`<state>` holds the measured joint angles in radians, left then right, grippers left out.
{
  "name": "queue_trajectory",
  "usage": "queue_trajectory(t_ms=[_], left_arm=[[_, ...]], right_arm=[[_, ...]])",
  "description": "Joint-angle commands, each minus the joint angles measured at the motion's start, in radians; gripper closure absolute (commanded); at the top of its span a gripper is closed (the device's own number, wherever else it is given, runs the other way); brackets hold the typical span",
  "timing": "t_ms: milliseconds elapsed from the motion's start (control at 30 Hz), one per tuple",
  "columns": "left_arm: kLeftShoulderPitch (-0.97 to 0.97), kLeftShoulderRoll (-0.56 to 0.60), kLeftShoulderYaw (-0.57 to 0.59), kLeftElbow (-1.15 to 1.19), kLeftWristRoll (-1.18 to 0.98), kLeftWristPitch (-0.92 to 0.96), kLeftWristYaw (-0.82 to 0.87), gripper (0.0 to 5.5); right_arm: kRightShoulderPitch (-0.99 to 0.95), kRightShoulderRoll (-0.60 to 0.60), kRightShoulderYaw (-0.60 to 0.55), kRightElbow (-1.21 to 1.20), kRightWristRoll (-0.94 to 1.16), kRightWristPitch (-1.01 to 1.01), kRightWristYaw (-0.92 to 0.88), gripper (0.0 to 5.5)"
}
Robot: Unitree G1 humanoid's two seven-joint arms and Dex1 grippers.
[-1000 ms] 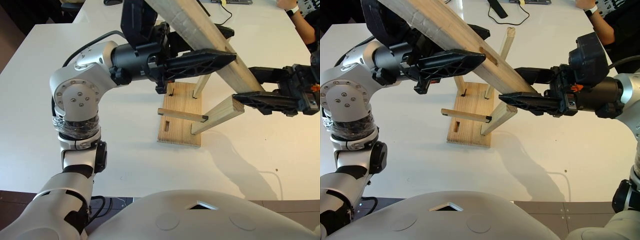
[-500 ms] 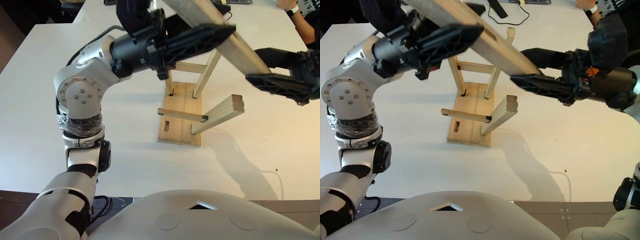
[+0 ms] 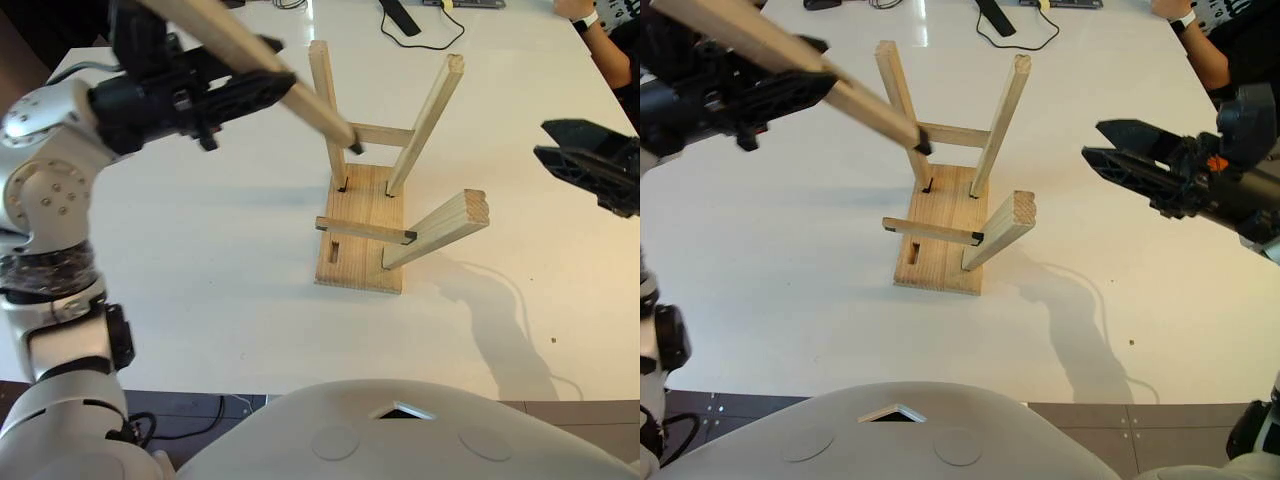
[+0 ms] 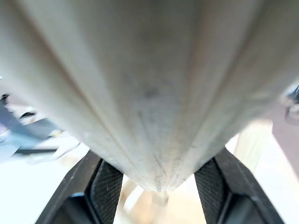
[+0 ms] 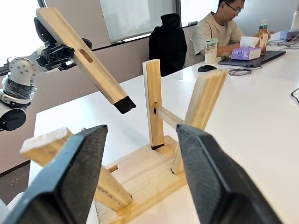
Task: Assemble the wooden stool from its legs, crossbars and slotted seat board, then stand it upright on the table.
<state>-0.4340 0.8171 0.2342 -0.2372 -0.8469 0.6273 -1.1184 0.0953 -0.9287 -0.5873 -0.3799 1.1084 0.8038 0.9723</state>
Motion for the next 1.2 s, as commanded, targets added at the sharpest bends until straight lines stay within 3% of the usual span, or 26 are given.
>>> queue_trajectory(t_ms=[33,333,800,1200], left_arm=[[0.135,0.079,-0.01,0.072,0.118,-0.164,-0.204,3.47],[0.278,-0.032,-0.094,0.001,0.136,-0.238,-0.236,3.47],[0.317,-0.09,-0.211,0.04,0.275,-0.422,-0.244,3.47],[0.348,0.045,-0.29,0.078,0.344,-0.458,-0.346,3.47]], right_arm=[[0.101,0.028,-0.037,-0.058,-0.042,-0.027,0.023,2.8],[0.046,0.018,0.06,-0.046,-0.085,-0.044,0.029,2.8],[0.024,0.023,0.114,-0.055,-0.115,-0.047,0.037,2.8],[0.052,0.03,0.103,-0.091,-0.129,-0.054,0.027,2.8]])
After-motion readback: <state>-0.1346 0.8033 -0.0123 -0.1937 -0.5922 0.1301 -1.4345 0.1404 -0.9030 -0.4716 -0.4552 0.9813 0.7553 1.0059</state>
